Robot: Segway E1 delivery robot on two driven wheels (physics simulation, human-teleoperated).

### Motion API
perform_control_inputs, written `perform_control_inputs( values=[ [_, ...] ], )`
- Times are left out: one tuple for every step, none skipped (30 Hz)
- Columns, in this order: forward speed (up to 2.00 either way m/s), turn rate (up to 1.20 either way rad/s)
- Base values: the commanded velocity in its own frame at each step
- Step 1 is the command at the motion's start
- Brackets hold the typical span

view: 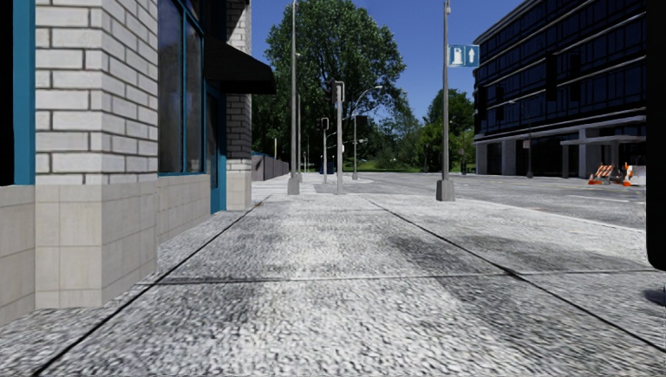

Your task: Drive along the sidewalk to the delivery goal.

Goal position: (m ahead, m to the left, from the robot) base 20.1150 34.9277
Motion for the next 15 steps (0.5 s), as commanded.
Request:
perform_control_inputs(
  values=[
    [2.00, 0.00],
    [2.00, 0.00],
    [2.00, 0.00],
    [2.00, 0.00],
    [2.00, 0.00],
    [2.00, 0.00],
    [2.00, 0.00],
    [2.00, 0.00],
    [2.00, 0.00],
    [2.00, 0.00],
    [2.00, 0.00],
    [2.00, 0.00],
    [2.00, 0.00],
    [2.00, 0.00],
    [2.00, 0.00]
  ],
)
